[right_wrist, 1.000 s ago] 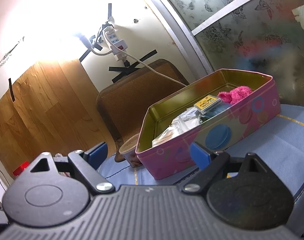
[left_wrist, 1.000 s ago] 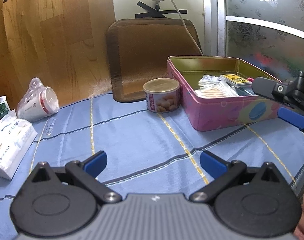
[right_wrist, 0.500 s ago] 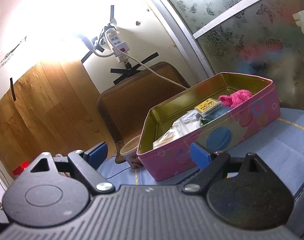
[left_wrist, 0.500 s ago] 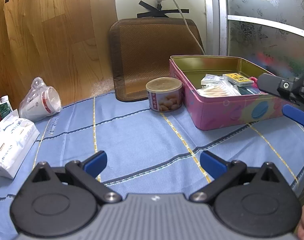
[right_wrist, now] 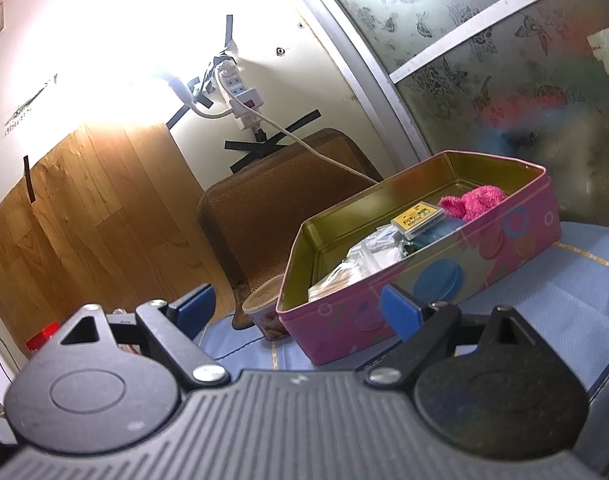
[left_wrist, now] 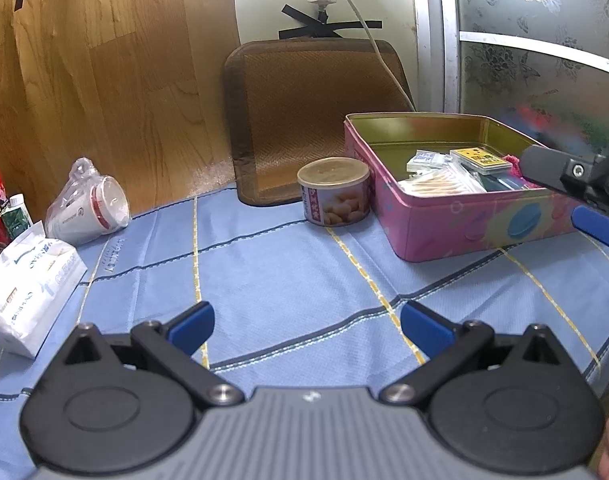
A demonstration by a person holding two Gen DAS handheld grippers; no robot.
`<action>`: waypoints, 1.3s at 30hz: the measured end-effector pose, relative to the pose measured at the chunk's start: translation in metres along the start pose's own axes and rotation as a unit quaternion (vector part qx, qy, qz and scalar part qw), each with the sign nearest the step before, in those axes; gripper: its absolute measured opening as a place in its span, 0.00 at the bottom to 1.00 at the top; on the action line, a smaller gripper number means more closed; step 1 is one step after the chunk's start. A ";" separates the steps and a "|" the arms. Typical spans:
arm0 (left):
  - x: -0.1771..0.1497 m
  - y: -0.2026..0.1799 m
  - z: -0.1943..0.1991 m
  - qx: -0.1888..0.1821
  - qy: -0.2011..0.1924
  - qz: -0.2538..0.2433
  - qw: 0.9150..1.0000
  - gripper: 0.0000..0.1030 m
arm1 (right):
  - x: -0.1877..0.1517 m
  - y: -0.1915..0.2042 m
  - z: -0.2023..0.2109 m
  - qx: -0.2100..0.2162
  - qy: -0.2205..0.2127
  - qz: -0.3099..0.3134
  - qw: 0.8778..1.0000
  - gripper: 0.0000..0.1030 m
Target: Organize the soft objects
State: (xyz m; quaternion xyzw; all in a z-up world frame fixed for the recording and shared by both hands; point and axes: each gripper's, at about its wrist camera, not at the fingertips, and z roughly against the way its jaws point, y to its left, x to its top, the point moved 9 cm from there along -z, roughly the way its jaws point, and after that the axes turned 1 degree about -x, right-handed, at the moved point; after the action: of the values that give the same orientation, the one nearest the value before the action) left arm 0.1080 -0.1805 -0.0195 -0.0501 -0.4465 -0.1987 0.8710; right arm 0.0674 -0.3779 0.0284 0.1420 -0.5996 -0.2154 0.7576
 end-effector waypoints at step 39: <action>0.003 0.007 0.008 0.012 -0.014 -0.005 1.000 1.00 | 0.002 0.006 -0.001 0.001 -0.005 0.019 1.000 0.90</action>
State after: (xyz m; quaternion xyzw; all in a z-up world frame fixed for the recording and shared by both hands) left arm 0.1061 -0.1731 -0.0123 -0.0400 -0.4609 -0.1974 0.8643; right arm 0.0695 -0.3734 0.0324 0.1304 -0.6063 -0.2005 0.7584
